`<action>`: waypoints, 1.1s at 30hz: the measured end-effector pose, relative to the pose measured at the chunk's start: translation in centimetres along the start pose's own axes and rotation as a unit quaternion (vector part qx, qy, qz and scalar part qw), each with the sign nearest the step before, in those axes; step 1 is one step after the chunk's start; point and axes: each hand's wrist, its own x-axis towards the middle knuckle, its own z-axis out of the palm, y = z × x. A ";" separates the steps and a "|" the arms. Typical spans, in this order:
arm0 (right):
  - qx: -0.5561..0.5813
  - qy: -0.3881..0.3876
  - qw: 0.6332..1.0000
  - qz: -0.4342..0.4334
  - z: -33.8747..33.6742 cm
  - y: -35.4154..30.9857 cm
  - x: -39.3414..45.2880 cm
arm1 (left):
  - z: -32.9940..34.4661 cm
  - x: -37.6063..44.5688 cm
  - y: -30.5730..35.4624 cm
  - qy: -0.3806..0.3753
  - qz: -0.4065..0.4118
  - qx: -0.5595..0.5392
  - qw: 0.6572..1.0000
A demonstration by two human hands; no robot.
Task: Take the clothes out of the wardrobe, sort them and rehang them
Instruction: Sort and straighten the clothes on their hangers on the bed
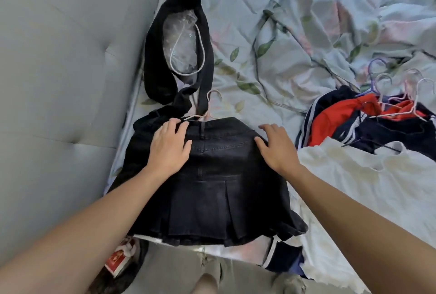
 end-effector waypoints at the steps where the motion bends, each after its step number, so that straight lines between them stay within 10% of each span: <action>1: -0.002 0.008 1.000 -0.011 -0.5 0.8 -0.6 | 0.1 -0.4 1.4 -0.005 0.012 -0.003 1.000; 19: -0.038 0.069 0.996 0.029 -15.6 32.6 -12.3 | 7.8 -0.1 37.0 -0.103 0.078 -0.072 0.989; 33: -0.004 0.044 0.998 0.034 -15.6 38.6 -10.0 | 9.1 1.5 40.3 -0.070 0.060 -0.114 0.989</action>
